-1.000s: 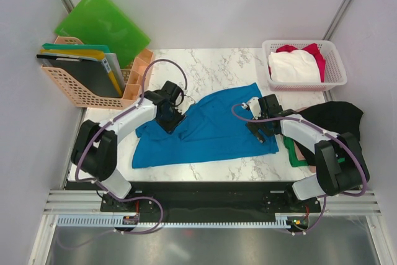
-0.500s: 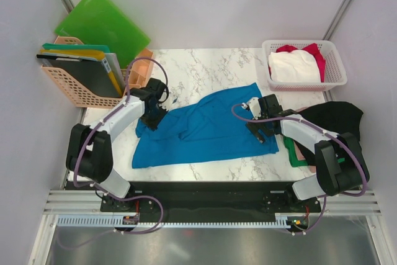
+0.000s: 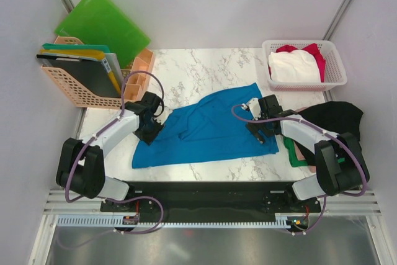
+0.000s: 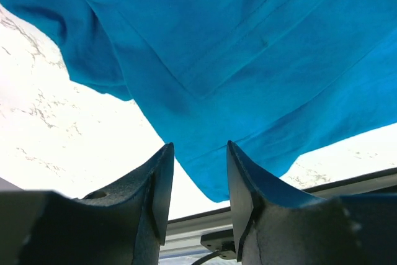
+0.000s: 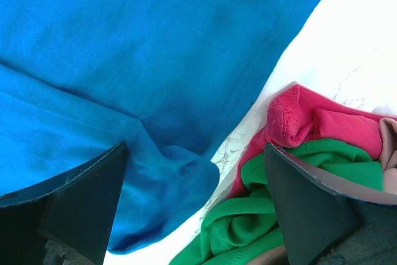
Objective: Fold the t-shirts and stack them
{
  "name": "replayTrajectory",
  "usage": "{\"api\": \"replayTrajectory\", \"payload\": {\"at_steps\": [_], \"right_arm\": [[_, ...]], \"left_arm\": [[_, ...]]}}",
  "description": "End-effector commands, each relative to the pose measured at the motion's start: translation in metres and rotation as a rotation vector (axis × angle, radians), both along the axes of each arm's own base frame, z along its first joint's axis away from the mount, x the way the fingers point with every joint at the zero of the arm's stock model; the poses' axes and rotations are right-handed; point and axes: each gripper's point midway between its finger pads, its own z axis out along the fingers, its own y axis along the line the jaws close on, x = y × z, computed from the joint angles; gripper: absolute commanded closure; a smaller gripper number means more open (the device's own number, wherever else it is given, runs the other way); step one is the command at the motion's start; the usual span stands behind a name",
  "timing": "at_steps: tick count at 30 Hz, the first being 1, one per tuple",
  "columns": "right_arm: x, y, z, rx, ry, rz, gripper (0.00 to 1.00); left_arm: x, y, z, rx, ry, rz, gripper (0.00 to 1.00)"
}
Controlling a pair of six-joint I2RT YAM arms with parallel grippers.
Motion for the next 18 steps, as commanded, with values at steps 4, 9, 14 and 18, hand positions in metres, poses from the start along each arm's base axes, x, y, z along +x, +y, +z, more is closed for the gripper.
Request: {"api": "replayTrajectory", "payload": {"at_steps": [4, 9, 14, 18], "right_arm": [[-0.001, 0.003, -0.002, 0.017, 0.006, 0.008, 0.02], [-0.002, 0.003, -0.002, 0.017, 0.009, 0.007, 0.02], [-0.003, 0.001, -0.005, 0.006, 0.019, 0.006, 0.02], [-0.003, 0.002, -0.005, 0.008, 0.022, 0.009, 0.02]], "left_arm": [[0.022, -0.007, -0.001, 0.001, -0.106, -0.061, 0.53], [0.032, -0.021, -0.005, -0.007, -0.106, -0.089, 0.53], [0.039, -0.035, -0.006, -0.021, -0.107, -0.112, 0.53], [0.040, -0.031, -0.017, 0.014, -0.096, -0.123, 0.53]]}}
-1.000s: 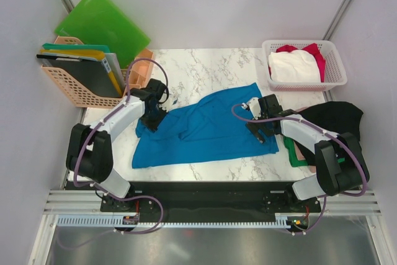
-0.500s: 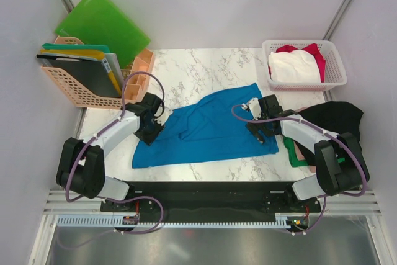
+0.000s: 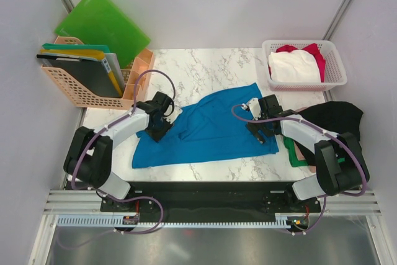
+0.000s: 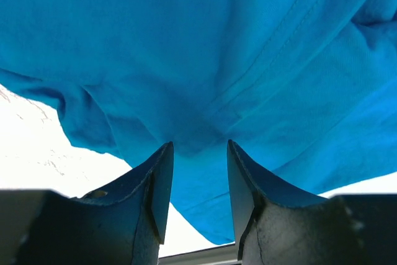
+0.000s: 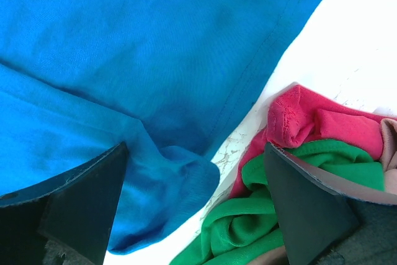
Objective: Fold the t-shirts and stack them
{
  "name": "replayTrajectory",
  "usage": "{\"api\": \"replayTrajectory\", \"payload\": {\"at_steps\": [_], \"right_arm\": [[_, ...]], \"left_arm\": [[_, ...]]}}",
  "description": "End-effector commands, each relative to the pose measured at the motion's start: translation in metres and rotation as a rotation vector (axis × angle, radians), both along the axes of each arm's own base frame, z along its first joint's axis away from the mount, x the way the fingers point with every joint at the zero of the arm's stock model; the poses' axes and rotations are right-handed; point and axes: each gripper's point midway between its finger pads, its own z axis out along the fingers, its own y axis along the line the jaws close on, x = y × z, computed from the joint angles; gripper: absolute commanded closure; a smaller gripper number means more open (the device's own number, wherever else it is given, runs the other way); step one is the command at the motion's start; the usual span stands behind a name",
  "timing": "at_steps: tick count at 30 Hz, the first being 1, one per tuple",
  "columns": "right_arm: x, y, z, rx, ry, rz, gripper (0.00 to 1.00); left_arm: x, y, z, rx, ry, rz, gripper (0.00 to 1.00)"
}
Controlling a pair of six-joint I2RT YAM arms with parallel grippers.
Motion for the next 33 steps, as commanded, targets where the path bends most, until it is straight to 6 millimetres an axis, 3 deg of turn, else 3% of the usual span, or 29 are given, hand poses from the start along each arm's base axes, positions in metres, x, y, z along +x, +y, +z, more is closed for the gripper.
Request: {"api": "replayTrajectory", "payload": {"at_steps": [1, 13, 16, 17, 18, 21, 33], "right_arm": [[-0.003, 0.001, -0.005, 0.005, 0.020, 0.006, 0.02], [-0.006, 0.001, -0.009, 0.003, 0.042, 0.010, 0.02], [-0.005, 0.001, -0.009, 0.000, 0.039, 0.010, 0.02], [-0.005, 0.001, -0.008, 0.002, 0.038, 0.010, 0.02], [-0.005, 0.001, -0.009, 0.000, 0.039, 0.010, 0.02], [-0.005, 0.000, -0.010, -0.007, 0.039, 0.012, 0.02], [-0.001, 0.001, -0.007, 0.003, 0.031, 0.003, 0.02]], "left_arm": [[0.020, -0.004, 0.002, 0.009, -0.065, -0.034, 0.53], [0.033, 0.012, -0.014, 0.118, -0.114, -0.059, 0.55], [0.031, 0.014, -0.019, 0.127, -0.099, -0.059, 0.70], [0.029, 0.014, -0.021, 0.131, -0.090, -0.063, 0.88], [0.029, 0.015, -0.022, 0.130, -0.088, -0.061, 0.98], [0.029, 0.014, -0.019, 0.122, -0.098, -0.063, 0.98], [0.045, 0.019, 0.047, 0.131, -0.269, -0.083, 0.98]]}}
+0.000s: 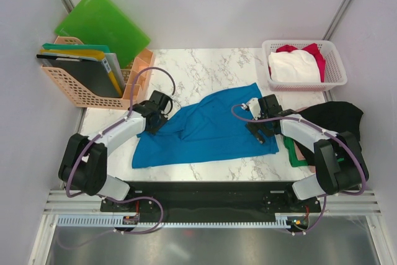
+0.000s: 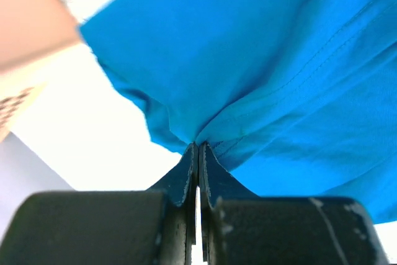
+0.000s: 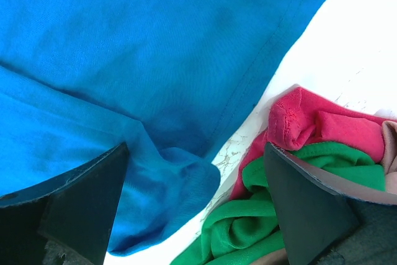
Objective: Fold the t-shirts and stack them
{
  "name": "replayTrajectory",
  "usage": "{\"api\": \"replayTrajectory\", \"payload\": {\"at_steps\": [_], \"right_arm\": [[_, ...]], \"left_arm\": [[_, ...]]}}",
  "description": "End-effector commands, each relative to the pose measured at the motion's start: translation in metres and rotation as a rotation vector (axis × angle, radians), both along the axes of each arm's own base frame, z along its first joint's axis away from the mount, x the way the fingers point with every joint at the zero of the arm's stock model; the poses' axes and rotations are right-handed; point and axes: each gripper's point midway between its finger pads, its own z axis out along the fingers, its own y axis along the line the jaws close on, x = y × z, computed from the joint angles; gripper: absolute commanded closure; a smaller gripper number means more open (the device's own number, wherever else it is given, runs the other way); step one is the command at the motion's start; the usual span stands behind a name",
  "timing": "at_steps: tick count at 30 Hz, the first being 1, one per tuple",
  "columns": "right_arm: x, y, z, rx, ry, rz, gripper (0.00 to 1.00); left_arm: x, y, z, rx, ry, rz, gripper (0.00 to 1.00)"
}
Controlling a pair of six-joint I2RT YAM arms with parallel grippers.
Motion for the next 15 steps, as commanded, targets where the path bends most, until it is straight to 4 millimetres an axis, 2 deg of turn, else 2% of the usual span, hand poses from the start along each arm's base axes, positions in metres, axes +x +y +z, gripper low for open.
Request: {"api": "replayTrajectory", "payload": {"at_steps": [1, 9, 15], "right_arm": [[-0.002, 0.001, -0.006, 0.001, 0.025, 0.002, 0.02], [-0.002, 0.000, -0.004, 0.000, 0.020, 0.001, 0.02], [-0.003, 0.000, -0.005, -0.003, 0.022, 0.002, 0.02]], "left_arm": [[0.014, 0.000, 0.033, 0.016, -0.086, -0.034, 0.98], [0.014, 0.009, 0.035, 0.060, -0.085, -0.037, 0.98], [0.013, 0.024, 0.051, 0.056, -0.121, -0.009, 0.98]]}}
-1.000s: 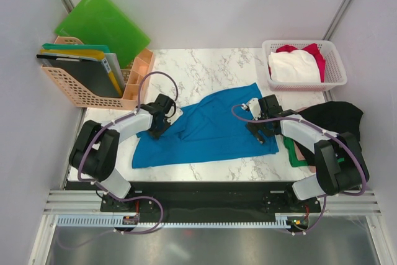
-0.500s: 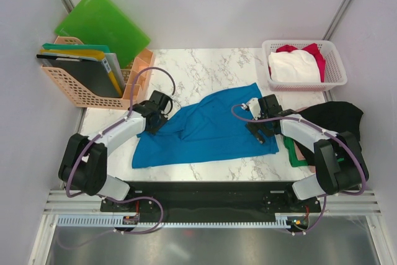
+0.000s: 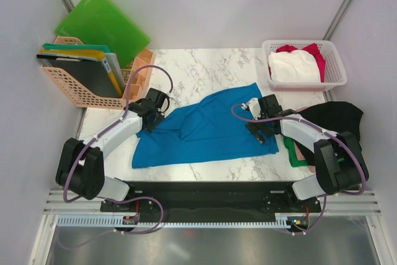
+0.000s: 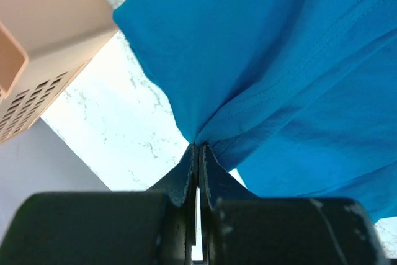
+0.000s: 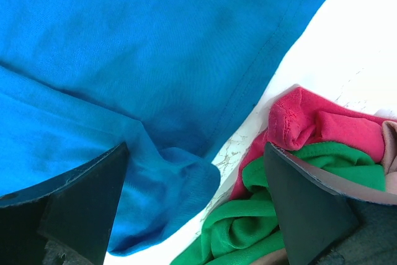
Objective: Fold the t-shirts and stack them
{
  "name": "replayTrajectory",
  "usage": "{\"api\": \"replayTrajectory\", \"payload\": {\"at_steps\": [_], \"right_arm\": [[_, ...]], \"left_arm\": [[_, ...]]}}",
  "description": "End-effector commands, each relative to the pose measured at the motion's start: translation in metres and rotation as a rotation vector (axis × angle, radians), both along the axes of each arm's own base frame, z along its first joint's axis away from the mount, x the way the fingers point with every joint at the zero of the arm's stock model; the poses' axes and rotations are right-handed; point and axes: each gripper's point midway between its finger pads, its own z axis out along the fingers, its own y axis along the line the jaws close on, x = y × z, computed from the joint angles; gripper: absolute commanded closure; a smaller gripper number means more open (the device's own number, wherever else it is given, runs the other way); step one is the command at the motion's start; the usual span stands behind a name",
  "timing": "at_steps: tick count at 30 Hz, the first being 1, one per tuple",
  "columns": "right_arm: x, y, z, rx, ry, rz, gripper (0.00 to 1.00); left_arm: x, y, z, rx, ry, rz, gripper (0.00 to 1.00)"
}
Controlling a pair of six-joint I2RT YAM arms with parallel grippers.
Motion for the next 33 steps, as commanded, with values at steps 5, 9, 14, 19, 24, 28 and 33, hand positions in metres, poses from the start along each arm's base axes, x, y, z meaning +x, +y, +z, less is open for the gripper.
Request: {"api": "replayTrajectory", "payload": {"at_steps": [5, 9, 14, 19, 24, 28, 33], "right_arm": [[-0.001, 0.000, -0.004, 0.000, 0.020, 0.001, 0.02], [-0.002, 0.000, -0.004, 0.000, 0.018, 0.002, 0.02], [-0.002, 0.000, -0.004, -0.004, 0.020, 0.002, 0.02], [-0.002, 0.001, -0.004, -0.001, 0.020, 0.005, 0.02], [-0.002, 0.001, -0.006, 0.000, 0.025, 0.005, 0.02], [-0.002, 0.002, -0.005, 0.005, 0.026, 0.008, 0.02], [-0.005, 0.003, -0.003, 0.015, 0.036, 0.012, 0.02]], "left_arm": [[-0.015, 0.020, 0.021, -0.003, -0.013, 0.011, 0.98], [-0.034, 0.022, 0.011, -0.036, 0.032, 0.025, 0.98], [-0.061, 0.021, -0.003, -0.066, 0.123, 0.022, 0.98], [-0.079, 0.031, -0.010, -0.034, 0.158, 0.015, 0.98], [-0.086, 0.038, -0.014, -0.013, 0.164, 0.014, 0.98], [-0.087, 0.039, -0.022, -0.009, 0.182, 0.025, 0.98], [-0.080, 0.037, -0.035, -0.002, 0.190, 0.051, 0.42]]}}
